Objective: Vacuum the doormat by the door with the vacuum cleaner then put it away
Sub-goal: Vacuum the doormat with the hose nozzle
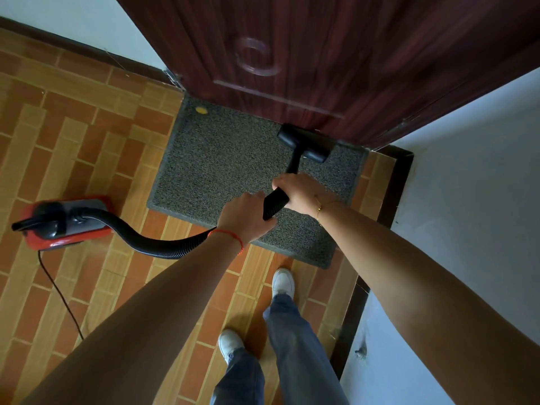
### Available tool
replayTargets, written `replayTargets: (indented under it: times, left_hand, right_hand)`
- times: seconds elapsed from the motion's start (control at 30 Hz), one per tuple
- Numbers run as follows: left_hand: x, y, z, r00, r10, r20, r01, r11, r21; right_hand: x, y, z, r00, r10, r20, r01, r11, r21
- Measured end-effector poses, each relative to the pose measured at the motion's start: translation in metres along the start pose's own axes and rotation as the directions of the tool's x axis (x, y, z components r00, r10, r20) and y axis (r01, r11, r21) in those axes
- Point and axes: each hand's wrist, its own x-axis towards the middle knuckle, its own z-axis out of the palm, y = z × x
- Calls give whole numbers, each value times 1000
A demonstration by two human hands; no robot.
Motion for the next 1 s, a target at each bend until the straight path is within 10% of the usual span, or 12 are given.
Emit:
replayTargets:
  times: [1.0]
  left_hand:
    - [-261, -146, 118, 987, 5, 159, -19, 996, 86]
  right_hand:
    - [-107, -241, 200, 999, -23, 41, 20, 998, 59]
